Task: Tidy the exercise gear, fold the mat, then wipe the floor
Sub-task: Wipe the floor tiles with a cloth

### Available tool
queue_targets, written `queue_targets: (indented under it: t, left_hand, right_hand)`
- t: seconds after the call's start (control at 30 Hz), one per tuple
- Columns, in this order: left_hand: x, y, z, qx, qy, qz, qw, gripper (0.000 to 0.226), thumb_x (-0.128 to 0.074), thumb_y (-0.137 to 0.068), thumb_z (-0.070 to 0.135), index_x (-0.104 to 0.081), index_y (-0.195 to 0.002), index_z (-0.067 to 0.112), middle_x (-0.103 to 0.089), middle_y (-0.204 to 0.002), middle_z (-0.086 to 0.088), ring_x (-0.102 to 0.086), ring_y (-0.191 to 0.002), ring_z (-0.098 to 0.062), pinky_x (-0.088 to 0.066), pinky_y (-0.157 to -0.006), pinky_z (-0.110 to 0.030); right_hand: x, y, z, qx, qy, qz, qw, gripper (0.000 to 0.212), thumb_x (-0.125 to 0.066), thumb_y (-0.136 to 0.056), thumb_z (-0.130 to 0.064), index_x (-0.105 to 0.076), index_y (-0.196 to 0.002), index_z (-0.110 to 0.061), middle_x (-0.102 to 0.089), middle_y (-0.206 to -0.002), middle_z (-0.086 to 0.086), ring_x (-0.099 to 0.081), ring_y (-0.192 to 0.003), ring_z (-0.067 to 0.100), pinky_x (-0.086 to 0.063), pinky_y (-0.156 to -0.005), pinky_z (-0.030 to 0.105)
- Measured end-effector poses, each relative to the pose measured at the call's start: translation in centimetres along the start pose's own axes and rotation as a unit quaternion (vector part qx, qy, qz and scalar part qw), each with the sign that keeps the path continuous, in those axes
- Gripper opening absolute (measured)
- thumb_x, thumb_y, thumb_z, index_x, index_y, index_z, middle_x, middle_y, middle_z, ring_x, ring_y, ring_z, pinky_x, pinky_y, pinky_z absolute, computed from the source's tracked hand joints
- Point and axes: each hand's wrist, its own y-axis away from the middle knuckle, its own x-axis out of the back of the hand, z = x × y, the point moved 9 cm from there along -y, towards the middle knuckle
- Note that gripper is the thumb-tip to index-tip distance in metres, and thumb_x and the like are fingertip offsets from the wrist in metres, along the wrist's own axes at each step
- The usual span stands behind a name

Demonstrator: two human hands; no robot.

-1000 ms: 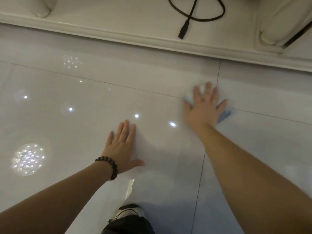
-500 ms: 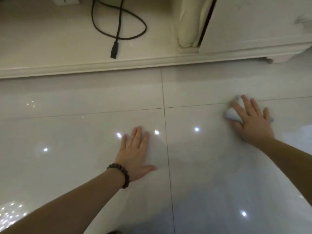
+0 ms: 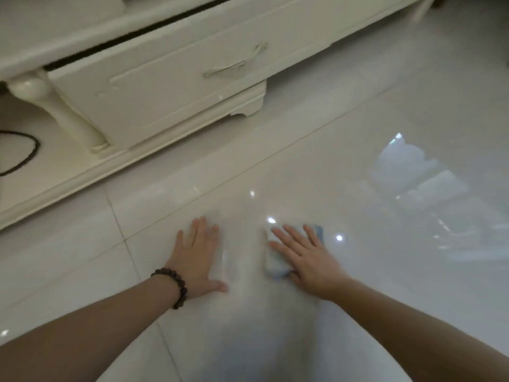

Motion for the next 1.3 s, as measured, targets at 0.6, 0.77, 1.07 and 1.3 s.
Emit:
queue_targets:
  t: [0.6,0.77,1.07,1.3]
  left_hand:
    - [2.2,-8.7,21.8,-0.026,-0.041,-0.038,0.998,0.156,-0.068,-0.041,0.081,0.037,-0.137,0.019,0.046,-0.142,-0.015,0.038,-0.132,-0.041,0.004,-0.1,-0.076]
    - [3.0,-8.2,21.9,-0.017,-0.062,-0.078,0.995,0.147,-0.068,-0.051,0.077,0.035,-0.139,0.021,0.045,-0.143,-0.013,0.033,-0.136,-0.038,-0.001,-0.105,-0.072]
    - [19.6,-2.2,18.9,-0.055,-0.104,-0.094,0.989,0.115,-0.056,-0.075,0.07,0.022,-0.146,0.024,0.021,-0.157,-0.003,0.014,-0.145,-0.019,-0.004,-0.118,-0.048]
    - [25.9,-2.5,14.9,0.005,0.055,0.015,0.998,0.1,-0.051,-0.083,0.064,0.011,-0.15,0.021,0.009,-0.159,0.0,0.004,-0.146,-0.015,-0.009,-0.119,-0.034]
  right_hand:
    - [0.2,9.5,18.6,-0.393,-0.157,0.019,0.906,0.07,-0.02,-0.078,-0.042,-0.026,-0.147,-0.029,-0.003,-0.158,0.004,0.003,-0.145,0.033,0.01,-0.112,0.052]
    - [-0.9,19.3,24.4,-0.452,-0.156,0.014,0.878,0.062,-0.033,-0.087,-0.035,-0.018,-0.147,-0.036,0.009,-0.155,-0.006,0.005,-0.146,0.026,0.004,-0.116,0.048]
    - [0.5,26.2,26.8,-0.587,-0.269,-0.114,0.755,0.059,-0.031,-0.097,-0.025,-0.004,-0.149,-0.034,0.018,-0.157,0.003,0.011,-0.144,0.032,-0.005,-0.115,0.053]
    - [2.3,17.7,27.2,-0.557,-0.308,-0.125,0.761,0.054,-0.026,-0.099,-0.024,-0.008,-0.148,-0.037,0.018,-0.157,0.002,0.011,-0.144,0.033,-0.006,-0.113,0.056]
